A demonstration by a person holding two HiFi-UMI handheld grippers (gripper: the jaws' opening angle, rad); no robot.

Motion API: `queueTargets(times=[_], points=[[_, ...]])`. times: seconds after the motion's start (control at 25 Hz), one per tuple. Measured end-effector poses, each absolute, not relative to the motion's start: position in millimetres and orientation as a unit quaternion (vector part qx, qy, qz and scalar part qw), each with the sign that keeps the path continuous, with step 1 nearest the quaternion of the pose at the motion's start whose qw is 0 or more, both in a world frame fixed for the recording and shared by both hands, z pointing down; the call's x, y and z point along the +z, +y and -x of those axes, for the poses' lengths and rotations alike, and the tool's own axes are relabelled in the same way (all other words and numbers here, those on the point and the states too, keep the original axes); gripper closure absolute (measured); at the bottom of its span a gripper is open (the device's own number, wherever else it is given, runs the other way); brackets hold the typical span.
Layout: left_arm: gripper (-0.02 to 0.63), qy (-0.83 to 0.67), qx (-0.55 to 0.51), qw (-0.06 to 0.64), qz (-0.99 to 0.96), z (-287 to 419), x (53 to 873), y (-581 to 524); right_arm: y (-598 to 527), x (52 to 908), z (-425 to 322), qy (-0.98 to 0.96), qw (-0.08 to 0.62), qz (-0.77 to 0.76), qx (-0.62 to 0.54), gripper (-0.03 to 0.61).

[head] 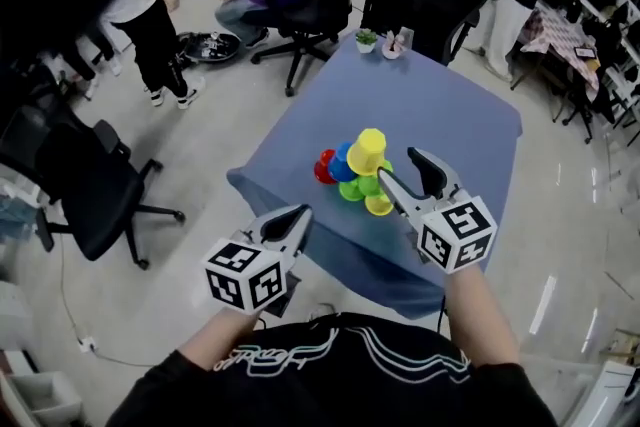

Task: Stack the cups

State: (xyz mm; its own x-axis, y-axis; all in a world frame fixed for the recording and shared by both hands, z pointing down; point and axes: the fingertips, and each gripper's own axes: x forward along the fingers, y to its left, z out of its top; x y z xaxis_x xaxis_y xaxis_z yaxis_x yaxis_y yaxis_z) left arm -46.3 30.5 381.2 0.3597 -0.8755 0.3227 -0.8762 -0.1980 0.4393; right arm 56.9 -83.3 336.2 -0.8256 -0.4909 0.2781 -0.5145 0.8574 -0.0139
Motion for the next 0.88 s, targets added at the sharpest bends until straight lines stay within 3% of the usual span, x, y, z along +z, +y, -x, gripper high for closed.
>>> queueTargets(times=[0.08, 0.44, 0.64, 0.88], points=[[0.586, -0.564, -0.001, 0.279, -0.777, 35.5, 371.6, 37.2, -68.3, 332.0, -69.6, -0.958, 0.137, -0.248, 0.05, 0.315], [0.585, -0.546, -0.005, 0.257, -0.797, -31.3, 337.3, 65.1, 1.2, 315.1, -128.4, -0.975, 0.07, -0.197, 0.081, 0.523], [0.585, -0.542, -0.013, 0.246, -0.804, -60.5, 318.7, 88.5, 42.6, 294.7, -150.1, -0.98, 0.022, -0.169, 0.103, 0.551], [0.584, -0.54, -0.02, 0.225, -0.811, -87.2, 297.7, 113.3, 80.4, 280.8, -168.3, -0.986, 0.014, -0.139, 0.091, 0.551]])
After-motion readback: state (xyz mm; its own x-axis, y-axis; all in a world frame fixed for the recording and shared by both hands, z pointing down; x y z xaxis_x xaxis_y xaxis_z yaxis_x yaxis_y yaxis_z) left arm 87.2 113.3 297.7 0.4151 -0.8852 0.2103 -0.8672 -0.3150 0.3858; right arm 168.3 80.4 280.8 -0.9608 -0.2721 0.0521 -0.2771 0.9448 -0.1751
